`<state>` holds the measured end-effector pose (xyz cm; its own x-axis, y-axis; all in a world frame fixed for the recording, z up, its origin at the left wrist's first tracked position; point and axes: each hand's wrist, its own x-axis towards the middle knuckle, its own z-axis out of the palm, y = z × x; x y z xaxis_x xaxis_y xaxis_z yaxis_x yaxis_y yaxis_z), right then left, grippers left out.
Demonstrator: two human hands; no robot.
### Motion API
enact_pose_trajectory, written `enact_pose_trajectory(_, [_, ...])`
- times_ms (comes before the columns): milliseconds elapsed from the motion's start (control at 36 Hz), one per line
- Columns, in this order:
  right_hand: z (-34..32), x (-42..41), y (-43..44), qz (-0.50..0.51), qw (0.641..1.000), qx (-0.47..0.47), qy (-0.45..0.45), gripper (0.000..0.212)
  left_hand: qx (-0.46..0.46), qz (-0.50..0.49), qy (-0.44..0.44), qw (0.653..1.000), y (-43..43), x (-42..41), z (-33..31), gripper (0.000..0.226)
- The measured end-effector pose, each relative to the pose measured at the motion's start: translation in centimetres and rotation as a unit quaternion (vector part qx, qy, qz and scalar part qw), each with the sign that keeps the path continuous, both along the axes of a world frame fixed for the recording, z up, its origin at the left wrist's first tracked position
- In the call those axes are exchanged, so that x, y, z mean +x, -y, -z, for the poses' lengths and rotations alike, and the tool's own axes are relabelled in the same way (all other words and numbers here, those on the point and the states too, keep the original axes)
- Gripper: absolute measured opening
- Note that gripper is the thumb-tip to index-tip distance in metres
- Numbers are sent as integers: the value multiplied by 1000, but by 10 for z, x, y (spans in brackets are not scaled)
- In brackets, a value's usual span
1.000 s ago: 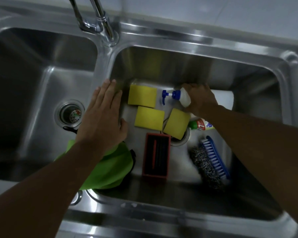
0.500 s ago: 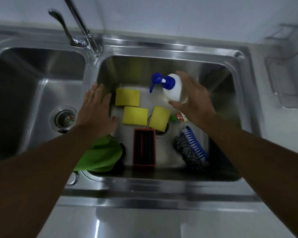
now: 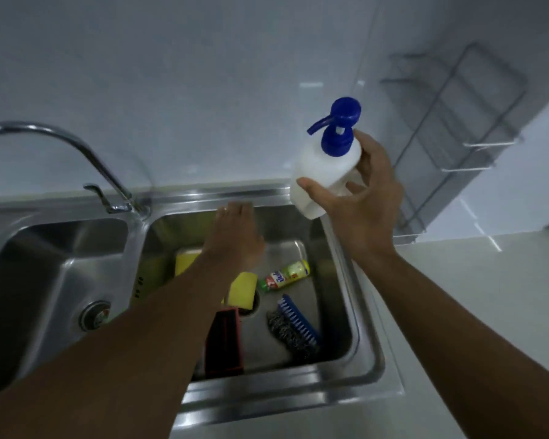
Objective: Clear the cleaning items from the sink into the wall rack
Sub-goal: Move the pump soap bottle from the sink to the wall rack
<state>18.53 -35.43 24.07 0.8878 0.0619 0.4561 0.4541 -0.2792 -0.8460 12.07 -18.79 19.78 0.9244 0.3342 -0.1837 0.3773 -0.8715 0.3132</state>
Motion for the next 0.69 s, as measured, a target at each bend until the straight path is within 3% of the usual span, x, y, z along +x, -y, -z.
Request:
enact_pose_trajectory(167, [-88,27,36,32,990,93,102,88,-63,36,98,993,50,58,-60,63])
enact_pose_trajectory(389, [-145,76,92,132,967,53,211,86,-152,107,127,974,130,110,-115,63])
enact_pose_trajectory(500, [-144,94,104,173,968,17,183,84,-171,155,82,969,159,125,-122,71])
enact_pose_trajectory(694, [-126,116,104,236,963,-86,100,85,-181,152,69,969,177,143,-112,70])
